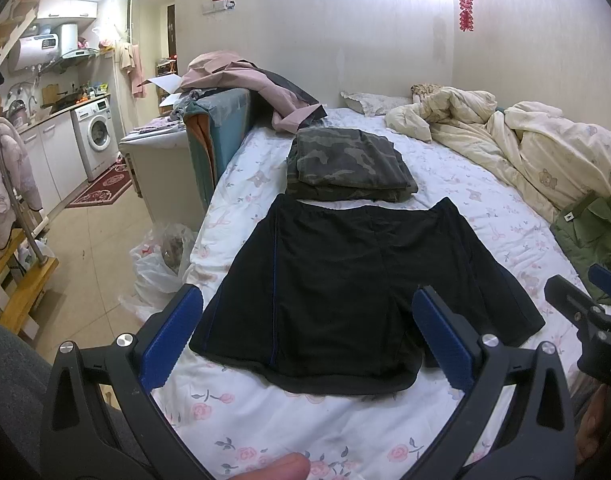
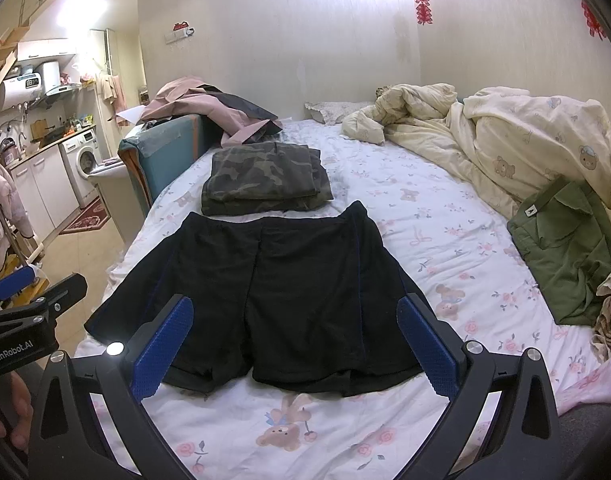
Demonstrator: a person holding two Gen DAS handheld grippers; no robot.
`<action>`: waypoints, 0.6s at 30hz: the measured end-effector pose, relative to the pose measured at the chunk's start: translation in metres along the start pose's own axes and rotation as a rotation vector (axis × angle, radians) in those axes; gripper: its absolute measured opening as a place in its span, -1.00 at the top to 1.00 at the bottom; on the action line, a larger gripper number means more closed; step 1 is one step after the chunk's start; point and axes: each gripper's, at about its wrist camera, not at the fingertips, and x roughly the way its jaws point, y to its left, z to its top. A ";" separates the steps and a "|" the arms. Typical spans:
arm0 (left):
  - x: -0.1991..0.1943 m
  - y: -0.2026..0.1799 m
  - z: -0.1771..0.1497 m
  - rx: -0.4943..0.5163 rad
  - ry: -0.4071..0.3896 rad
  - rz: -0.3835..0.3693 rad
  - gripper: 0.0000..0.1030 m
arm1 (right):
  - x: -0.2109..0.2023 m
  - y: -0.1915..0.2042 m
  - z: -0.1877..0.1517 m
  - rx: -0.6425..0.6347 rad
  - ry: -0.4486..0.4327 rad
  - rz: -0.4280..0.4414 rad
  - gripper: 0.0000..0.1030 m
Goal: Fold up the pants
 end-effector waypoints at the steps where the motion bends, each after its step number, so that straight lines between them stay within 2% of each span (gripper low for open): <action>1: 0.000 0.000 0.000 0.001 0.000 -0.001 -1.00 | 0.000 0.000 0.000 0.001 0.000 0.000 -1.00; 18: 0.001 -0.003 0.000 0.009 -0.002 0.005 -1.00 | -0.002 -0.001 0.002 0.008 0.002 0.005 -1.00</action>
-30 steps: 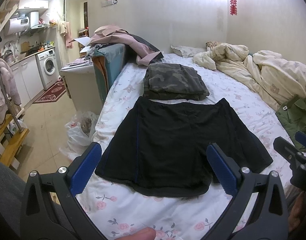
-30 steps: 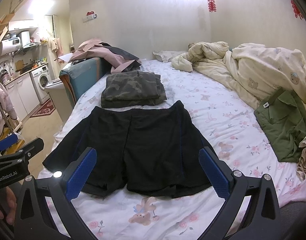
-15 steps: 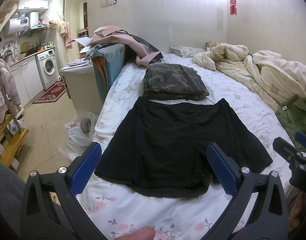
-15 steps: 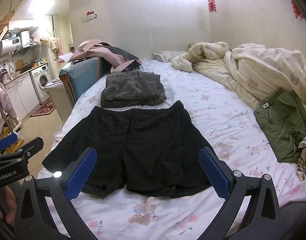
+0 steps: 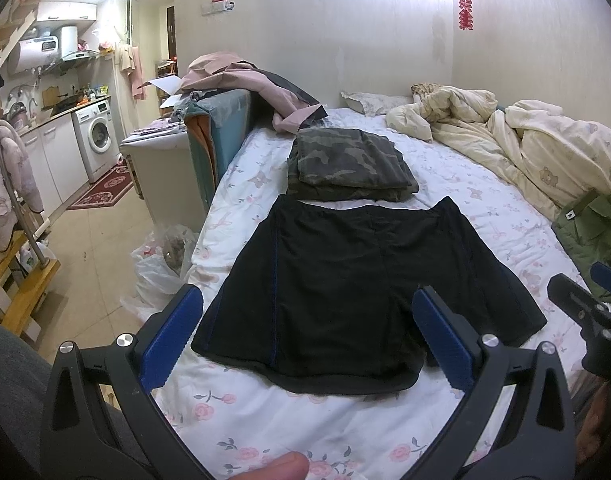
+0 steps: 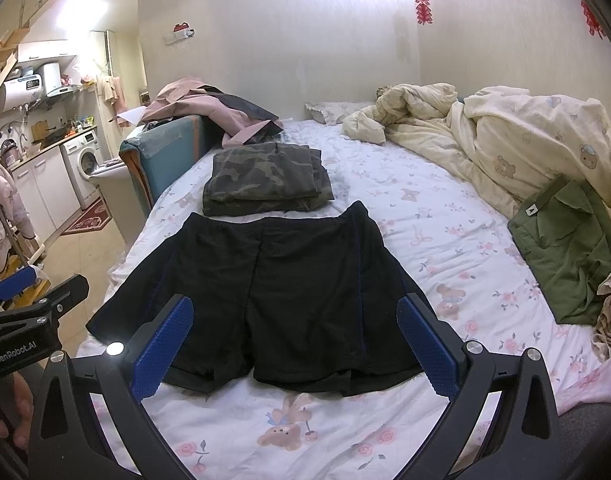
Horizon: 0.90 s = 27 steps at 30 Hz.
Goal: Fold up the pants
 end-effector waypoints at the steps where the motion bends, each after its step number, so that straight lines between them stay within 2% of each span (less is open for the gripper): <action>1: 0.000 0.000 0.000 0.001 0.000 0.001 -1.00 | 0.000 0.000 0.000 0.000 0.001 0.000 -1.00; 23: 0.000 -0.002 0.001 0.004 -0.001 0.000 -1.00 | 0.001 0.000 0.000 -0.005 -0.002 0.001 -1.00; 25: 0.001 -0.001 0.003 0.000 0.016 0.004 -1.00 | 0.001 -0.001 0.001 0.002 0.004 0.007 -1.00; 26: 0.002 -0.001 0.005 0.000 0.028 0.006 -1.00 | 0.005 -0.011 0.003 0.062 0.040 0.040 -1.00; 27: 0.005 -0.001 0.011 0.009 0.047 0.027 -1.00 | 0.005 -0.011 0.003 0.062 0.040 0.040 -1.00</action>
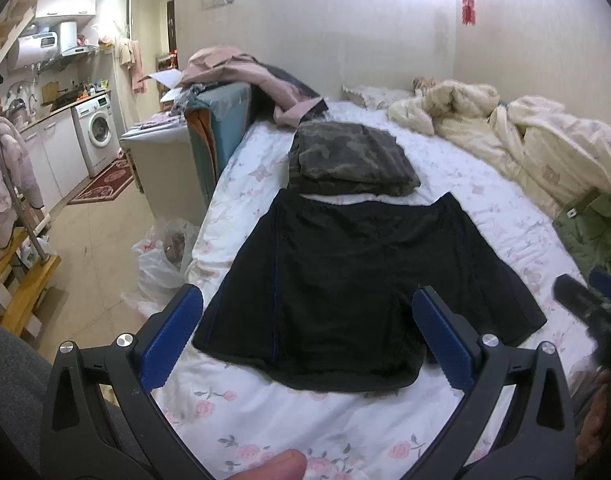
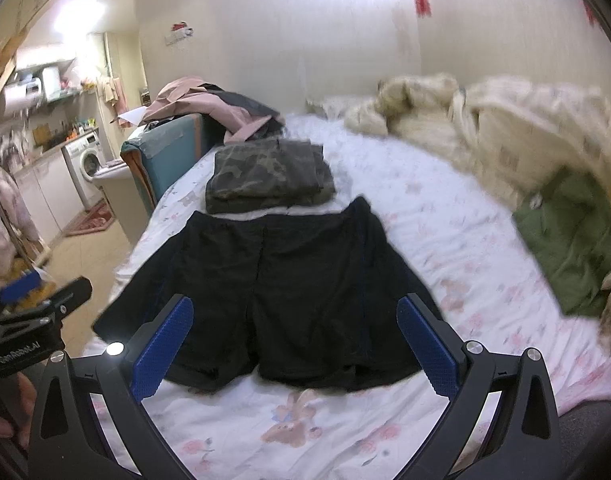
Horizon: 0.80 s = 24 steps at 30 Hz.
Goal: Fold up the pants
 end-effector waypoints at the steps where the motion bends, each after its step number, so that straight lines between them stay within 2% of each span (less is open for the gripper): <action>1: 0.002 0.000 0.006 0.002 0.008 0.017 -1.00 | 0.003 -0.010 0.002 0.054 0.022 0.015 -1.00; 6: 0.014 0.002 0.038 -0.004 0.005 0.060 -1.00 | 0.042 -0.082 -0.005 0.332 0.200 -0.052 -1.00; 9: 0.028 -0.004 0.049 -0.015 0.052 0.028 -1.00 | 0.063 -0.123 -0.020 0.519 0.280 -0.087 -0.99; 12: 0.045 -0.016 0.059 -0.011 0.085 -0.006 -1.00 | 0.079 -0.166 -0.049 0.741 0.328 -0.131 -0.82; 14: 0.058 -0.028 0.065 0.009 0.109 -0.020 -1.00 | 0.087 -0.188 -0.067 0.861 0.353 -0.123 -0.74; 16: 0.069 -0.036 0.070 0.025 0.129 -0.035 -1.00 | 0.094 -0.200 -0.074 0.892 0.345 -0.116 -0.72; 18: 0.081 -0.046 0.071 0.043 0.146 -0.044 -1.00 | 0.101 -0.202 -0.073 0.867 0.330 -0.109 -0.72; 24: 0.105 -0.067 0.073 0.079 0.179 -0.050 -1.00 | 0.129 -0.192 -0.065 0.822 0.346 -0.057 -0.72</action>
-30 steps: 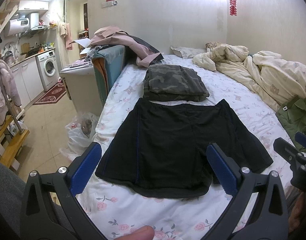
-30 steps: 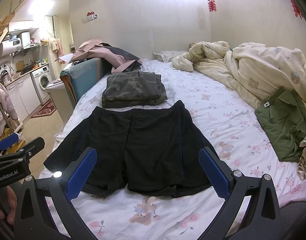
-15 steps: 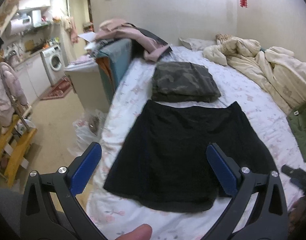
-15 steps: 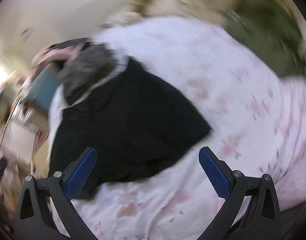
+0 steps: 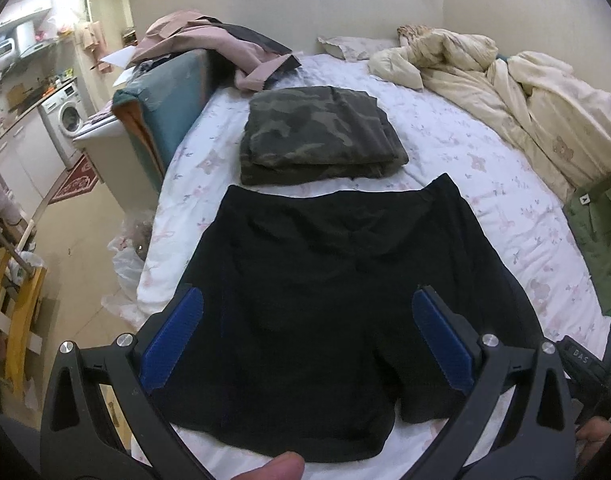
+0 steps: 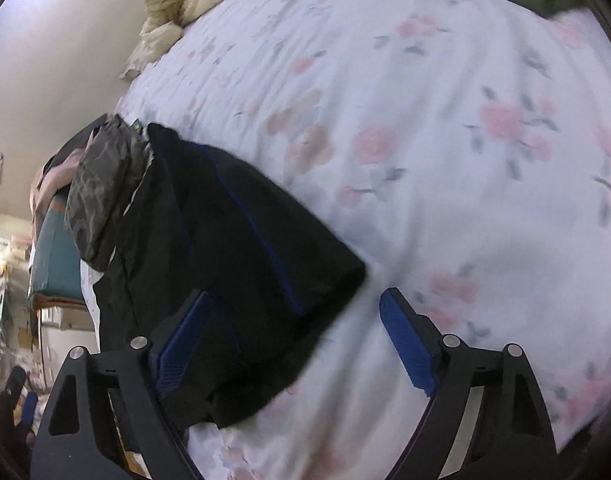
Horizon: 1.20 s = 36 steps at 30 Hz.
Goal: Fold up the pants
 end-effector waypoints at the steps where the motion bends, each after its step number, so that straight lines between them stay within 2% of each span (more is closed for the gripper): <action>1: 0.003 -0.003 0.002 0.006 -0.003 0.006 -1.00 | 0.005 0.004 0.002 -0.020 0.003 -0.005 -0.72; 2: 0.006 -0.006 0.004 0.009 -0.002 0.010 -1.00 | 0.009 0.005 0.004 -0.027 0.001 -0.013 -0.69; 3: 0.012 -0.009 0.007 0.014 0.006 0.014 -1.00 | 0.013 0.007 0.006 -0.029 -0.005 -0.022 -0.59; 4: 0.017 -0.012 0.010 0.016 0.014 0.013 -1.00 | 0.015 0.007 0.009 -0.029 -0.016 -0.030 -0.33; 5: 0.022 -0.015 0.013 0.019 0.025 0.010 -1.00 | 0.015 0.006 0.012 -0.023 -0.028 -0.033 0.08; 6: 0.028 -0.020 0.018 0.023 0.040 0.004 -1.00 | 0.014 0.005 0.014 -0.019 -0.037 -0.026 0.88; 7: 0.036 -0.026 0.024 0.030 0.060 -0.006 -1.00 | 0.012 0.004 0.016 -0.014 -0.035 -0.008 0.89; 9: 0.050 -0.040 0.037 0.055 0.094 -0.030 -1.00 | -0.004 0.004 0.016 -0.018 -0.092 0.034 0.90; 12: 0.076 -0.060 0.059 0.067 0.159 -0.070 -1.00 | -0.038 0.012 0.015 -0.104 -0.176 0.079 0.90; 15: 0.114 -0.095 0.086 0.085 0.253 -0.103 -1.00 | -0.045 0.012 0.017 -0.099 -0.190 0.092 0.90; 17: 0.133 -0.121 0.097 0.121 0.279 -0.115 -0.99 | -0.049 0.009 0.017 -0.066 -0.202 0.103 0.90; 21: 0.184 -0.186 0.110 0.137 0.378 -0.207 -0.96 | -0.036 0.013 0.017 -0.069 -0.160 0.084 0.90; 22: 0.196 -0.199 0.111 0.146 0.405 -0.215 -0.85 | -0.033 0.017 0.015 -0.089 -0.153 0.072 0.90; 24: 0.223 -0.222 0.112 0.148 0.432 -0.202 -0.60 | -0.028 0.026 0.011 -0.130 -0.143 0.063 0.90; 26: 0.248 -0.236 0.110 0.149 0.482 -0.177 -0.56 | -0.025 0.037 0.005 -0.197 -0.122 0.063 0.90; 28: 0.270 -0.247 0.107 0.149 0.540 -0.178 -0.40 | -0.024 0.053 -0.005 -0.286 -0.097 0.074 0.90; 32: 0.285 -0.258 0.104 0.177 0.560 -0.173 -0.40 | -0.013 0.078 -0.024 -0.415 -0.012 0.118 0.90; 34: 0.287 -0.262 0.101 0.227 0.561 -0.143 -0.16 | -0.006 0.087 -0.032 -0.461 0.040 0.147 0.90; 36: 0.290 -0.262 0.096 0.293 0.566 -0.101 0.61 | -0.004 0.096 -0.039 -0.513 0.058 0.168 0.90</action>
